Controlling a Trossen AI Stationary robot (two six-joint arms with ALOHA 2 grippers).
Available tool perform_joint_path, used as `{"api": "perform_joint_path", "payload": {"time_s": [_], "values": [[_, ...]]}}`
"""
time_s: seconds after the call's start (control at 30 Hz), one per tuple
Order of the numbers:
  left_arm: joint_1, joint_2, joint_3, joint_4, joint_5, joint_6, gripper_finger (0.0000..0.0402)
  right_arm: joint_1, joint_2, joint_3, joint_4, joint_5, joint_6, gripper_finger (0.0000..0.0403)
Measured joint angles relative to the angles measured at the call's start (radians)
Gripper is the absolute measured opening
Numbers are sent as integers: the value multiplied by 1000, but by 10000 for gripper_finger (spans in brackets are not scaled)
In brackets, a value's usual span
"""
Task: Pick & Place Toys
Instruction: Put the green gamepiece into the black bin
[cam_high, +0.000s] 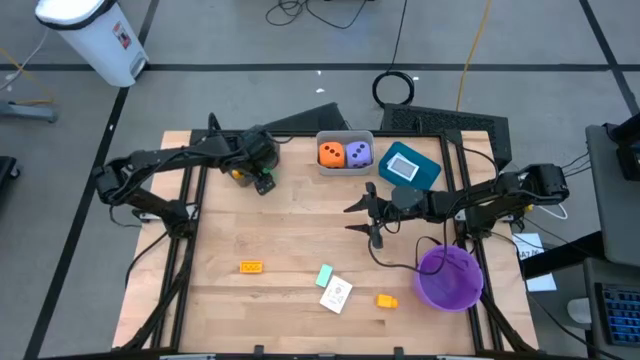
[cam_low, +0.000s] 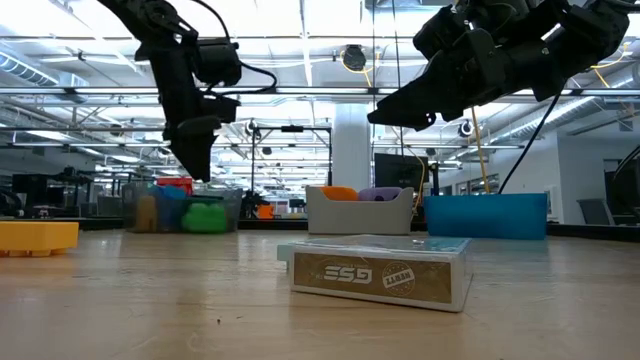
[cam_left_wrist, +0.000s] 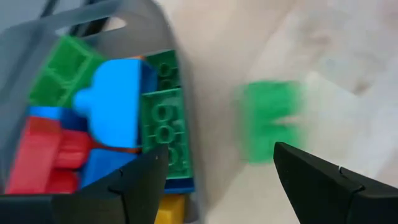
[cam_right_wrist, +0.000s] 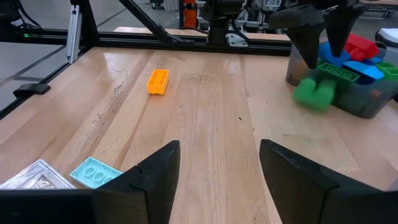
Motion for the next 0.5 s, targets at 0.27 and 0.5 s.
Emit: {"api": "perform_joint_path", "payload": {"time_s": [0.27,0.5], "values": [[-21,16,0,14,51,-19,296,0,0,0,0,0,0,212],[-115,143,0,139,121,38,296,0,0,0,3,0,0,212]]}}
